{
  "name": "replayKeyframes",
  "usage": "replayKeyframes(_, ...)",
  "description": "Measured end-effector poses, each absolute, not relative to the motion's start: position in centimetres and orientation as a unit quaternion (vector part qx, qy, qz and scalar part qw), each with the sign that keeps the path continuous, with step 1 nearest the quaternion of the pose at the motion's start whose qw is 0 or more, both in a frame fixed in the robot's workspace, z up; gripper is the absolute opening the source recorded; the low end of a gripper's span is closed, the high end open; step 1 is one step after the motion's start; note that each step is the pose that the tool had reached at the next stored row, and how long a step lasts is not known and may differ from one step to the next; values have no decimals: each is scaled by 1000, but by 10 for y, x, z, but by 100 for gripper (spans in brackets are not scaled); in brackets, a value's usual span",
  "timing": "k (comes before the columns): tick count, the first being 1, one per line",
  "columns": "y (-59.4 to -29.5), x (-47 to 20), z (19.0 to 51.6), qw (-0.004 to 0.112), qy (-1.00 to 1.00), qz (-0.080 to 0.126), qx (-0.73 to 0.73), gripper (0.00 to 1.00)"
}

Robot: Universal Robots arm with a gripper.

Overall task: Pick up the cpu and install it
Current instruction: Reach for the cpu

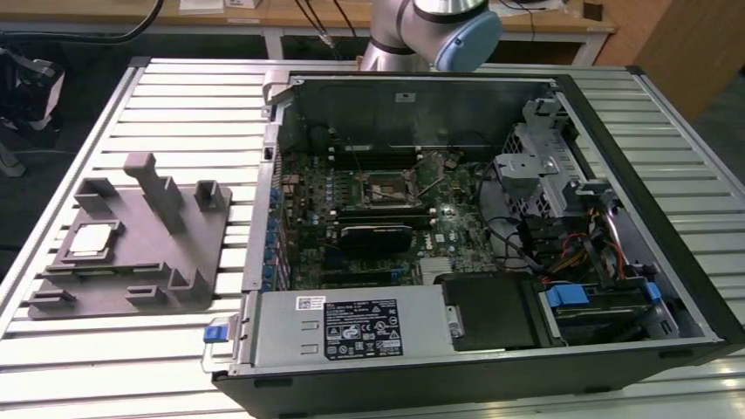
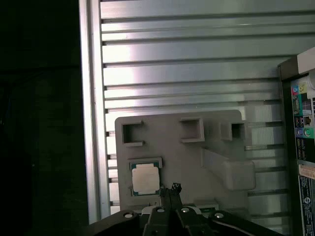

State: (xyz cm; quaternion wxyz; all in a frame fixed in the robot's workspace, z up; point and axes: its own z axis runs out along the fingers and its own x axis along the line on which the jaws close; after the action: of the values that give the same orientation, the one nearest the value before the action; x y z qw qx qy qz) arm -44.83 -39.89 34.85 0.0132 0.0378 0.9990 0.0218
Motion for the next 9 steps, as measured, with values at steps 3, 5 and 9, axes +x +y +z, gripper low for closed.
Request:
replayKeyframes(3, -399, -446, 349, 13, 999, 22, 38, 11)
replayKeyframes(5, -399, -446, 349, 13, 999, 22, 38, 11)
replayKeyframes(9, -399, -446, 349, 13, 999, 22, 38, 11)
